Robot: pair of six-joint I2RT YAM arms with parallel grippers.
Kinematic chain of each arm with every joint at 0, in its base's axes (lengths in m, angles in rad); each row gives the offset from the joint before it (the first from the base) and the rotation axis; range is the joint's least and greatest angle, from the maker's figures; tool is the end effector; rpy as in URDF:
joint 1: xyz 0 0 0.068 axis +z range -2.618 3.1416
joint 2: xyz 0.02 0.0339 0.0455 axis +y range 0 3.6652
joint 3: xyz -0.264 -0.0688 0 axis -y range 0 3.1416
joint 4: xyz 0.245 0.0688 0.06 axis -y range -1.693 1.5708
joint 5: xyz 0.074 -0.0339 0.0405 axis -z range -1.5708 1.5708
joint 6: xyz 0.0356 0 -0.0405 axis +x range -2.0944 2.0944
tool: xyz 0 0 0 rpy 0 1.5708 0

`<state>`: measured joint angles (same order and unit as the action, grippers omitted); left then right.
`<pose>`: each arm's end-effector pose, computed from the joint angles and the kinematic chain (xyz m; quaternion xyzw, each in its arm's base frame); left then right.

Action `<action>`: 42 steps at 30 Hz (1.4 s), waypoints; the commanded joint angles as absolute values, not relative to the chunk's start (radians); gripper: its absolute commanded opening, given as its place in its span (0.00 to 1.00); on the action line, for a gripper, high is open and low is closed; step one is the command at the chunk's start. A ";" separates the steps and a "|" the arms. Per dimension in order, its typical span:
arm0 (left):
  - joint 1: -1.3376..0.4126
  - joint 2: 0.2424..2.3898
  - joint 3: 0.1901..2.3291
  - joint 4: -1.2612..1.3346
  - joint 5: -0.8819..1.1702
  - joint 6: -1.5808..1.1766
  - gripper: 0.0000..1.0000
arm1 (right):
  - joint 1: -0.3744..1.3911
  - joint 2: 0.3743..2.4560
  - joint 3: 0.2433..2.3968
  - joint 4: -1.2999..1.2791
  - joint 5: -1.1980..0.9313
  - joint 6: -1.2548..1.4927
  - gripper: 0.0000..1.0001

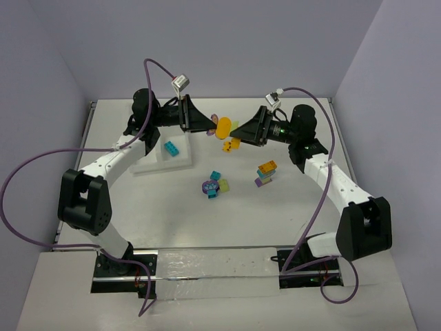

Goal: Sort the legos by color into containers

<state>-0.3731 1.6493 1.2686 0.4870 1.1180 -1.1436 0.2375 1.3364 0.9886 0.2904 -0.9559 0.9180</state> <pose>0.3417 -0.1681 0.3509 0.1525 0.6735 -0.6910 0.2139 0.2885 0.0997 0.3378 -0.0822 0.7140 0.6131 0.3280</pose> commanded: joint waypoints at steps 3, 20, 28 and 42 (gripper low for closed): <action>-0.392 1.619 1.276 0.575 1.146 -1.160 0.00 | 0.251 1.362 1.043 0.403 -1.034 0.965 0.81; -0.410 1.621 1.258 0.568 1.137 -1.151 0.00 | 0.301 1.397 1.089 0.428 -1.053 0.989 0.05; -0.359 1.573 1.264 0.427 1.138 -1.043 0.00 | 0.279 1.339 0.938 0.488 -1.042 1.009 0.00; -0.226 1.505 1.393 -0.637 0.329 -0.520 0.00 | 0.232 1.260 1.067 -0.249 -0.650 0.550 0.00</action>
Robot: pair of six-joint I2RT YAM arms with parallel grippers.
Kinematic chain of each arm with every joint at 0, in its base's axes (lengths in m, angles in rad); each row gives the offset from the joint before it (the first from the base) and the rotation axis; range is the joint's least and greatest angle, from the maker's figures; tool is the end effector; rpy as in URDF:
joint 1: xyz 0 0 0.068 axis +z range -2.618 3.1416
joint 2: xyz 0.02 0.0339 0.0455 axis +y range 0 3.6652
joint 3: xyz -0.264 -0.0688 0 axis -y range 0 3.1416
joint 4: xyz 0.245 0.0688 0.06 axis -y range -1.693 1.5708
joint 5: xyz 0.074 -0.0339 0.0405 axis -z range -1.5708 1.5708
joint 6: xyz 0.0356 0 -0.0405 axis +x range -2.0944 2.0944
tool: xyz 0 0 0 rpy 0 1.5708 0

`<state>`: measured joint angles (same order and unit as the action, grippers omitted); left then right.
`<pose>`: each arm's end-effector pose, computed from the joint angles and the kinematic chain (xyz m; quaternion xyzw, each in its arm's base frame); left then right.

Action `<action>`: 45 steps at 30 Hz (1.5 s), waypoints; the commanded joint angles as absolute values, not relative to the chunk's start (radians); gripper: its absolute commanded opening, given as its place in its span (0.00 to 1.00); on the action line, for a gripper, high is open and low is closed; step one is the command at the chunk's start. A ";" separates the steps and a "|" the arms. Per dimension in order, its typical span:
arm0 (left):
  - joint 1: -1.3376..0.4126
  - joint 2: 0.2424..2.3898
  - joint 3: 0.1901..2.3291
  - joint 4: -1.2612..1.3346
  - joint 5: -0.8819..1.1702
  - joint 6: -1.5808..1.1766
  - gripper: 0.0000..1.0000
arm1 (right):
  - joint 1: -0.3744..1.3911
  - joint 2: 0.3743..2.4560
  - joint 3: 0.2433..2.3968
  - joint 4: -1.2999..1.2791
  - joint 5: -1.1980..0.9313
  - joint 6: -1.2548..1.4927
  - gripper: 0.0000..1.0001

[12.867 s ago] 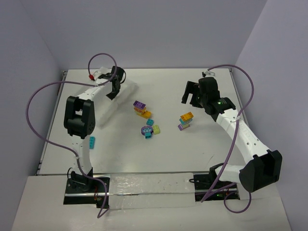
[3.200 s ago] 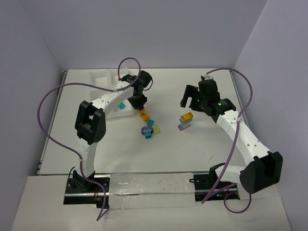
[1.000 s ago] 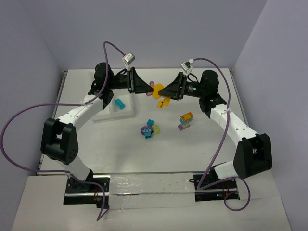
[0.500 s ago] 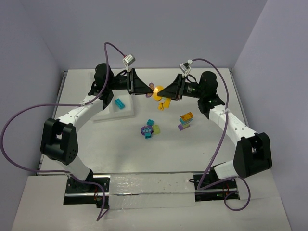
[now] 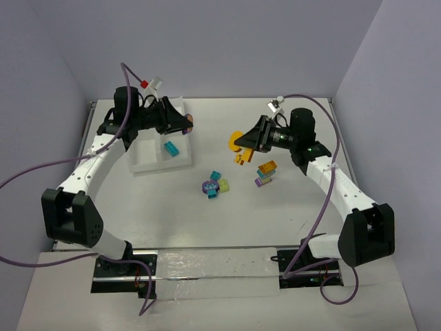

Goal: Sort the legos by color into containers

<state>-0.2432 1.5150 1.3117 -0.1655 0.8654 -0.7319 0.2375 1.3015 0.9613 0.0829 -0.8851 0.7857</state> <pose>0.3311 -0.1101 0.3514 0.0489 0.7839 -0.5460 0.2915 0.2794 0.0960 0.3182 -0.0580 0.7597 0.5658 0.3150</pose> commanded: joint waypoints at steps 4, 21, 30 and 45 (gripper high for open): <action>-0.216 1.493 1.352 -0.698 -0.102 -0.592 0.00 | 0.230 1.255 1.089 -0.365 -0.509 0.489 0.00; -0.215 1.763 1.417 -0.679 -0.504 -0.611 0.15 | 0.230 1.247 1.102 -0.429 -0.451 0.455 0.00; -0.216 1.726 1.471 -0.707 -0.465 -0.572 0.88 | 0.231 1.251 1.112 -0.428 -0.470 0.452 0.00; -0.257 1.479 1.397 -0.294 0.764 -0.535 0.88 | 0.231 1.208 1.082 -0.253 -0.771 0.468 0.00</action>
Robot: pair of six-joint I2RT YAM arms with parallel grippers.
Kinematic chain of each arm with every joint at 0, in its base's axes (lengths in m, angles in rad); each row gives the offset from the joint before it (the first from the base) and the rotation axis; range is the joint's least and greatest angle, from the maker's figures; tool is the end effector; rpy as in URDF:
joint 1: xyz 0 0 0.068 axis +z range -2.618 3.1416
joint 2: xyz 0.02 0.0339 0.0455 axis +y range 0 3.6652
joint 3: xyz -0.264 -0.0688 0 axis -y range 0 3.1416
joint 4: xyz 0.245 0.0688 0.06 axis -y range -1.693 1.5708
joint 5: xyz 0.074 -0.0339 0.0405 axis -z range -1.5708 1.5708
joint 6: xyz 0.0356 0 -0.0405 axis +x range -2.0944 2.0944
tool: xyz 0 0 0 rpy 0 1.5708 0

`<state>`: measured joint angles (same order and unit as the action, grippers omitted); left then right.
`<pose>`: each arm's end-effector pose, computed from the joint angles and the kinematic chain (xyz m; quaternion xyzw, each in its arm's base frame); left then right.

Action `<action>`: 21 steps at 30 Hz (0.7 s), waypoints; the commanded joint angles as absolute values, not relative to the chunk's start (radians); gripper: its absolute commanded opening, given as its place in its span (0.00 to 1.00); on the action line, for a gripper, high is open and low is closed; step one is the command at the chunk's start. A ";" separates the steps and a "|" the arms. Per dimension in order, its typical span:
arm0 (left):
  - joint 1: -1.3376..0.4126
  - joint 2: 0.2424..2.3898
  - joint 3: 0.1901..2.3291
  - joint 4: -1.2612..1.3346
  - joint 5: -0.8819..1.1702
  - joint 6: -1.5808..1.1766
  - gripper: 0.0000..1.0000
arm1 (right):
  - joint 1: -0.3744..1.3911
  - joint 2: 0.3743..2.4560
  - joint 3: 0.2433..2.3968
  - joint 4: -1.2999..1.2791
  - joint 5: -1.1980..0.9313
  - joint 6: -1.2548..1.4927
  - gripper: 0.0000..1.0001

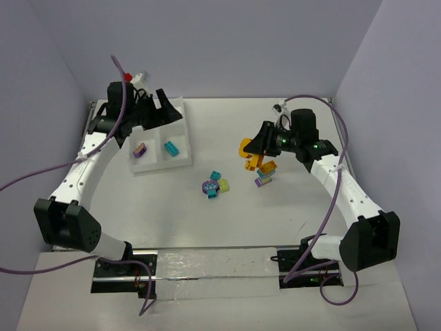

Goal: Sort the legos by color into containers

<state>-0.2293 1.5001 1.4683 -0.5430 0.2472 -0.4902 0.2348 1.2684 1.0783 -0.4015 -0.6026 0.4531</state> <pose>0.3284 -0.0856 0.3700 -0.0550 0.8721 -0.2683 0.4055 0.2667 0.0845 0.3205 -0.0469 0.8530 0.3980 0.3345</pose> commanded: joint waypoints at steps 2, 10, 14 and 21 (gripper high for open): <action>-0.297 1.490 1.377 -0.185 0.853 -0.588 0.89 | 0.232 1.202 1.075 -0.208 -0.855 0.494 0.00; -0.457 1.577 1.399 -0.037 1.045 -0.658 0.94 | 0.233 1.195 1.056 -0.012 -1.071 0.613 0.00; -0.463 1.582 1.352 0.153 1.115 -0.767 0.94 | 0.235 1.190 1.055 0.012 -1.101 0.636 0.00; -0.508 1.604 1.339 0.212 1.159 -0.797 0.92 | 0.238 1.191 1.041 0.066 -1.098 0.677 0.00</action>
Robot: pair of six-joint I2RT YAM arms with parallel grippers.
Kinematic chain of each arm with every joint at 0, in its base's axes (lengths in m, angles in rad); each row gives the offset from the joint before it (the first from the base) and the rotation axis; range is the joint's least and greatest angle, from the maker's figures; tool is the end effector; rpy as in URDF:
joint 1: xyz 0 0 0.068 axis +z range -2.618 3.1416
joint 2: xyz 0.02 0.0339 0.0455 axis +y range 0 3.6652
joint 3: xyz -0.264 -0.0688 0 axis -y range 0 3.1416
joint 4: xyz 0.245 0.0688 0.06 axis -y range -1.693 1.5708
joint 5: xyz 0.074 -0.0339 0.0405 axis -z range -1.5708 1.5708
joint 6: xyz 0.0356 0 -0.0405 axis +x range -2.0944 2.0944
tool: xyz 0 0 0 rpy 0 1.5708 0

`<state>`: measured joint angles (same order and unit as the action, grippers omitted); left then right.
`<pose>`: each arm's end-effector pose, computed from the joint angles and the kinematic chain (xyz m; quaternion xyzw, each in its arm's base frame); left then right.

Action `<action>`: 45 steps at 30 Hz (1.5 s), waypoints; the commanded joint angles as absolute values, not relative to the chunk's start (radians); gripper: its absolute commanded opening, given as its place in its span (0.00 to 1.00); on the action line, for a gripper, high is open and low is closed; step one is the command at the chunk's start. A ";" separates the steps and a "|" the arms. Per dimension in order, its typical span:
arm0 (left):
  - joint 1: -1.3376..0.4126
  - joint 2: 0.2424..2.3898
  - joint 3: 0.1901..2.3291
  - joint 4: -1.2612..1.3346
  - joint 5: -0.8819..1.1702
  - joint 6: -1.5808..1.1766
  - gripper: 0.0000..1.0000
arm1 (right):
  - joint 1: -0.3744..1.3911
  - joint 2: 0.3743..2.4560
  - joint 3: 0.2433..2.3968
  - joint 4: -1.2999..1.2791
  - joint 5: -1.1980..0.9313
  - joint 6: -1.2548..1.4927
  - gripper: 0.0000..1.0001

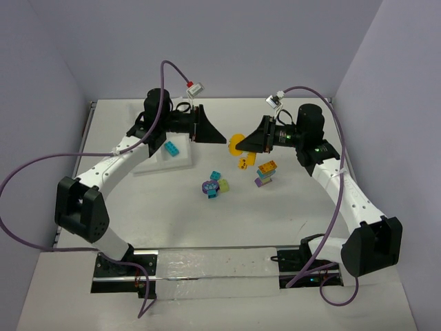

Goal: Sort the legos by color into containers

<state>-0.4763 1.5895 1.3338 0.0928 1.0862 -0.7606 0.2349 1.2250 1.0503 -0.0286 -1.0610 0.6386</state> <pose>0.3113 -0.1960 0.3588 0.2387 0.6934 -0.6422 0.2231 0.2570 0.0935 0.3599 -0.1791 0.7192 0.5859 0.3278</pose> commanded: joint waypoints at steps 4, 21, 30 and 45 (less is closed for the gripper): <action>-0.522 1.613 1.326 0.257 1.137 -0.840 0.88 | 0.240 1.192 1.051 0.038 -1.099 0.654 0.00; -0.575 1.686 1.391 0.379 1.140 -0.930 0.55 | 0.253 1.201 1.077 -0.067 -1.074 0.574 0.00; -0.581 1.689 1.381 0.463 1.127 -1.000 0.04 | 0.256 1.209 1.075 -0.100 -1.061 0.547 0.00; -0.520 1.641 1.327 0.456 1.127 -0.989 0.00 | 0.189 1.184 1.069 -0.146 -1.075 0.560 0.74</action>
